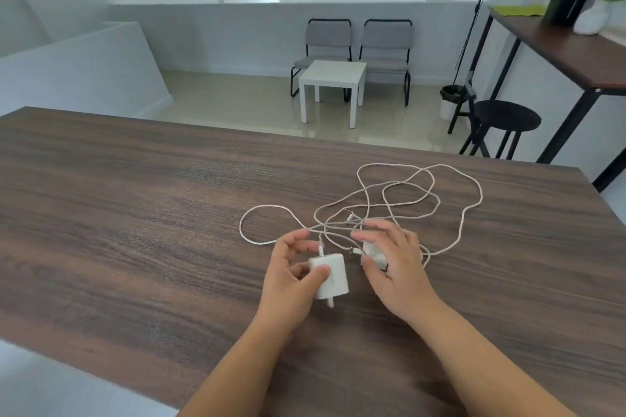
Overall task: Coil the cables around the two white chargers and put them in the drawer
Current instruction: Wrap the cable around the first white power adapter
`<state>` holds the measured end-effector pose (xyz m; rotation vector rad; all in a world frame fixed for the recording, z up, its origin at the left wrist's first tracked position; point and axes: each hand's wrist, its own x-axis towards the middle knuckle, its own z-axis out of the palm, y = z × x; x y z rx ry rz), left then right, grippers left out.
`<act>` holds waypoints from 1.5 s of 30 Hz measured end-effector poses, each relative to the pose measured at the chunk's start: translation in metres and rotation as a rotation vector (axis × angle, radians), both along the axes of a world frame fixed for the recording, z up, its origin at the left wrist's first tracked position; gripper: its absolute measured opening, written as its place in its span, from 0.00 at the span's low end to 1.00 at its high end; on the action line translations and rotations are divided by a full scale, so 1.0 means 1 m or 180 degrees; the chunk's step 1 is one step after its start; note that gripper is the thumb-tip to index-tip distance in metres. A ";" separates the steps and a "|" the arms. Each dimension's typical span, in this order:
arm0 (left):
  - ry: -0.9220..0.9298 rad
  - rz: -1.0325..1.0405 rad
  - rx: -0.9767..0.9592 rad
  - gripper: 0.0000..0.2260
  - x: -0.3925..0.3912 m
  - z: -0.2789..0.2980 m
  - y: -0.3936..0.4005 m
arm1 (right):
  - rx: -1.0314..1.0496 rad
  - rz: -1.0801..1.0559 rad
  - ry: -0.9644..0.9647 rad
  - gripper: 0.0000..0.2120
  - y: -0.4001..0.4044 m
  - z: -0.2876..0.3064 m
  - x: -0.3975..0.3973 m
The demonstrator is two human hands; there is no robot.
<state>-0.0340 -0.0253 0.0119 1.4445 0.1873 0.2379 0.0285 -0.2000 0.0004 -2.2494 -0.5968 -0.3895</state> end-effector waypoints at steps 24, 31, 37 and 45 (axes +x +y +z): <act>-0.1315 -0.0200 -0.1791 0.17 0.056 0.197 0.085 | 0.1843 0.0580 0.0887 0.11 0.095 0.162 0.033; -0.1513 -0.0332 -0.2036 0.18 0.085 0.215 0.074 | 0.0227 0.0312 0.0006 0.13 0.096 0.204 0.022; -0.1531 -0.0261 -0.1690 0.16 0.096 0.198 0.061 | -0.0472 -0.0020 -0.0423 0.12 0.082 0.207 0.011; -0.1686 -0.0589 -0.0300 0.18 0.079 0.166 0.060 | -0.1153 -0.0199 -0.0242 0.10 0.078 0.204 -0.003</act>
